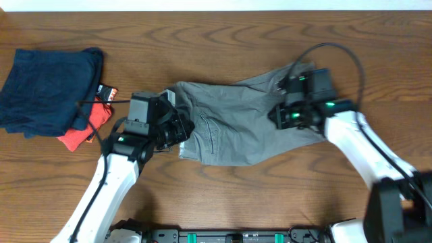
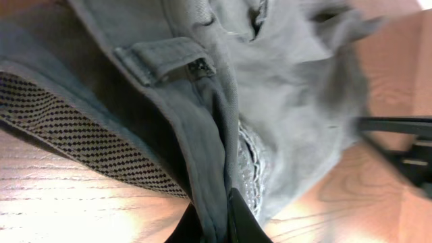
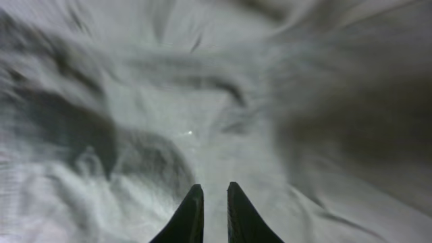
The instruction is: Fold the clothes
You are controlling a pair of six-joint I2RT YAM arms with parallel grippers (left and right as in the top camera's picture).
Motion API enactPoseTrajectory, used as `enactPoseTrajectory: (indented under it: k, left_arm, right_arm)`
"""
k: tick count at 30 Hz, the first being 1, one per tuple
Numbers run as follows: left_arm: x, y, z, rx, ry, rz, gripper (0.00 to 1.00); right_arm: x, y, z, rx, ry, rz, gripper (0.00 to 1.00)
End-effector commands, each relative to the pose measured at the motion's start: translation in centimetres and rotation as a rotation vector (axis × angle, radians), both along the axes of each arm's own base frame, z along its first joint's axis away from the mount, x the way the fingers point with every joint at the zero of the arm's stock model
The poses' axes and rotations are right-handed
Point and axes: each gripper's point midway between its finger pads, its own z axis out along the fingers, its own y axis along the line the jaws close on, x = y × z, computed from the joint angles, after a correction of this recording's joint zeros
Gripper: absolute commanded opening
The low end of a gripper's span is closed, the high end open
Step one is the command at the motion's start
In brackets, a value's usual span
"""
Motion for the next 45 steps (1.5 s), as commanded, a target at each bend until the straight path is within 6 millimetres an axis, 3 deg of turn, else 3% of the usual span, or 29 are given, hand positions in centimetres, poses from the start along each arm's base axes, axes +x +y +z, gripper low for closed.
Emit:
enactPoseTrajectory:
  k: [1, 6, 10, 14, 17, 20, 23, 24, 28, 31, 35, 39, 45]
  left_arm:
    - [0.4, -0.2, 3.1, -0.026, -0.093, -0.013, 0.06]
    - [0.4, -0.4, 4.7, -0.055, -0.126, -0.007, 0.06]
    - [0.6, -1.3, 7.2, -0.11, -0.173, -0.041, 0.06]
    - [1.4, -1.4, 9.5, -0.121, -0.228, -0.043, 0.06]
    - [1.5, -1.5, 10.0, -0.124, -0.239, -0.043, 0.06]
    - [1.2, -1.4, 9.5, -0.118, -0.212, -0.042, 0.06]
    - [1.0, -1.3, 9.0, -0.111, -0.193, -0.044, 0.06]
    - [1.0, -1.3, 9.0, -0.11, -0.189, -0.044, 0.06]
    - [1.2, -1.3, 9.1, -0.11, -0.197, -0.042, 0.06]
    - [1.4, -1.1, 9.0, -0.099, -0.201, -0.03, 0.06]
    - [1.6, -1.2, 8.9, -0.102, -0.199, -0.029, 0.06]
    - [1.9, -1.4, 8.9, -0.131, -0.176, 0.003, 0.06]
    - [2.7, -3.1, 10.9, -0.204, -0.233, 0.004, 0.06]
  right_arm:
    - [-1.3, 3.3, -2.4, 0.013, 0.065, 0.085, 0.1]
    - [-3.3, 7.6, -6.5, 0.009, 0.153, 0.153, 0.11]
    - [-4.4, 10.7, -8.6, 0.018, 0.162, 0.199, 0.11]
    - [-4.7, 12.9, -7.9, 0.045, 0.123, 0.232, 0.16]
    - [-4.1, 13.1, -6.3, 0.054, 0.088, 0.23, 0.2]
    - [-1.9, 10.9, -3.6, 0.013, 0.03, 0.149, 0.22]
    - [1.0, 5.9, 0.0, -0.069, -0.044, -0.001, 0.26]
    - [1.9, 3.4, 1.3, -0.107, -0.072, -0.067, 0.27]
    - [2.4, -3.9, 3.1, -0.216, -0.093, -0.173, 0.27]
    - [1.2, -8.2, 1.7, -0.293, -0.007, -0.219, 0.25]
    - [-0.4, -10.9, -1.3, -0.327, 0.092, -0.264, 0.25]
    - [-1.5, -11.1, -4.4, -0.335, 0.14, -0.262, 0.25]
    - [-3.6, -9.3, -9.0, -0.31, 0.207, -0.216, 0.24]
